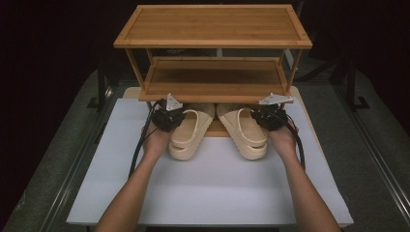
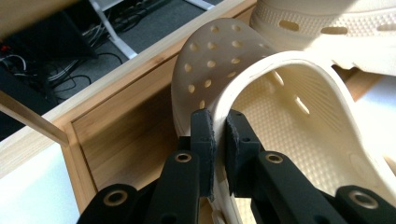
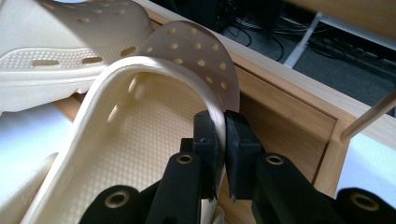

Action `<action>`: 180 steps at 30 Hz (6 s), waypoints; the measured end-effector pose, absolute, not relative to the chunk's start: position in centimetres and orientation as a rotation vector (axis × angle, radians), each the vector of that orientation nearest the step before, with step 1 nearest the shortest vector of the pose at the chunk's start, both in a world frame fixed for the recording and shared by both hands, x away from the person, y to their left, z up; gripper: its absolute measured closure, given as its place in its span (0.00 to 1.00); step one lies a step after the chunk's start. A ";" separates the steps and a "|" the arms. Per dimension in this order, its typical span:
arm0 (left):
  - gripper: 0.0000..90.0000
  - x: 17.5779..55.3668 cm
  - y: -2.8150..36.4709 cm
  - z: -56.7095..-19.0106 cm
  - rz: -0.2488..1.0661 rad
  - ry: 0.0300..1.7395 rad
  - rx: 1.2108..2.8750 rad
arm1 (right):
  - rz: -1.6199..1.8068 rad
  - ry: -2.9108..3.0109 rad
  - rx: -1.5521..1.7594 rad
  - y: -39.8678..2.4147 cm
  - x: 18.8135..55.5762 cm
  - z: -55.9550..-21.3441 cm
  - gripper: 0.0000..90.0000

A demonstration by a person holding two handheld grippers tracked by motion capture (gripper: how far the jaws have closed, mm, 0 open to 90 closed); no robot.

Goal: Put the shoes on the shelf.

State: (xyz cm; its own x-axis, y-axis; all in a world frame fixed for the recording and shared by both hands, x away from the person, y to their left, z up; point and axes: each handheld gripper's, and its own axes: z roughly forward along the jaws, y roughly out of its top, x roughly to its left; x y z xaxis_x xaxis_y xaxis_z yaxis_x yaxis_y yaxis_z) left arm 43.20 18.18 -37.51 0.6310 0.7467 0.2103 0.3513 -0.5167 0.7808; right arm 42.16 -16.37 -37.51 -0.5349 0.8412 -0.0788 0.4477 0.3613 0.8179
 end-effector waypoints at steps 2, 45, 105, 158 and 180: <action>0.92 43.4 18.1 -37.7 0.704 0.867 2.119 | 1.046 2.125 1.123 -16.2 42.4 -37.7 0.93; 0.39 41.9 20.4 -35.9 0.492 0.855 2.083 | 1.127 2.191 1.210 -17.0 40.8 -37.4 0.47; 0.00 39.6 17.4 -43.1 0.202 0.703 2.223 | 1.209 2.513 1.018 -15.1 37.6 -43.1 0.11; 0.00 48.1 14.2 -43.0 0.321 0.766 2.267 | 1.155 2.339 1.085 -12.3 45.0 -43.2 0.13; 0.00 45.2 15.8 -40.5 0.184 0.784 2.246 | 1.203 2.360 1.141 -14.6 41.6 -41.1 0.09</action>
